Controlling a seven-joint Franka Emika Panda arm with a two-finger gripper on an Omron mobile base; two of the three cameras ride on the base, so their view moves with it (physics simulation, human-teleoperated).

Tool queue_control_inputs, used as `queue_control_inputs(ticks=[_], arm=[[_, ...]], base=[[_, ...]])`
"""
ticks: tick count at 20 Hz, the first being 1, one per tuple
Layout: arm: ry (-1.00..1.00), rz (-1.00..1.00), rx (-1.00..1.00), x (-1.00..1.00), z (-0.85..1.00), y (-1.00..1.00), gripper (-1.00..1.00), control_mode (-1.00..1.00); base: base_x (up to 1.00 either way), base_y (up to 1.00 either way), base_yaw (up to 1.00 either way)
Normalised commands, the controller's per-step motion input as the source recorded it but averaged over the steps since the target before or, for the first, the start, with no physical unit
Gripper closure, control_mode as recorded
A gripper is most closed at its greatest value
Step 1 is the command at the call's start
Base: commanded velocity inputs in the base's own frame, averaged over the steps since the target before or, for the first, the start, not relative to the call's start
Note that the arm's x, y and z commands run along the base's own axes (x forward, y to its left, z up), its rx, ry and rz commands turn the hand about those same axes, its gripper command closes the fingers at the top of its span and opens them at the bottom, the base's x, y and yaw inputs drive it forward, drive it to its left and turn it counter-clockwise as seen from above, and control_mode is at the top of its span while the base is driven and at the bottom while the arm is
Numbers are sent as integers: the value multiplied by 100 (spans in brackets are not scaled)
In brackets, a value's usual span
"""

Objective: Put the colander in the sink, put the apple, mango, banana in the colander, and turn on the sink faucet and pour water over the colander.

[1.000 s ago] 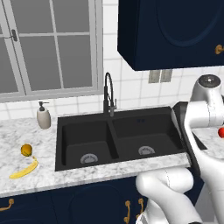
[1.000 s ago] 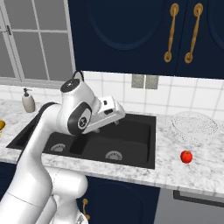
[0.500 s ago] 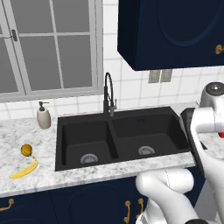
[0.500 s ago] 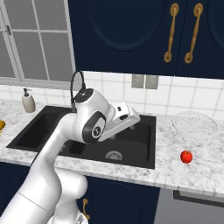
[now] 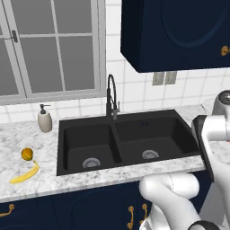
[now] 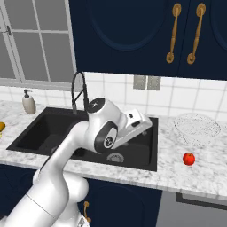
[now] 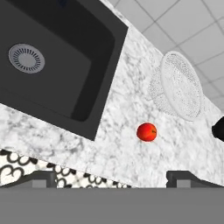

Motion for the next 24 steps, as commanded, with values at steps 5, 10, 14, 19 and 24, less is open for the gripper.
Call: queue_control_inputs(ticks=[5,10,14,19,24], arm=[[0,5,0,27,0,-41,-100,-100],[14,2,-2,53,0,-35,-100,-100],[19,0,-1,65,0,-38,-100,-100],[14,2,0,65,-9,-44,-100,-100],[0,1,-2,31,-30,-33,-100,-100]], base=[[0,0,0],[0,0,0],[0,0,0],[0,0,0],[0,0,0]])
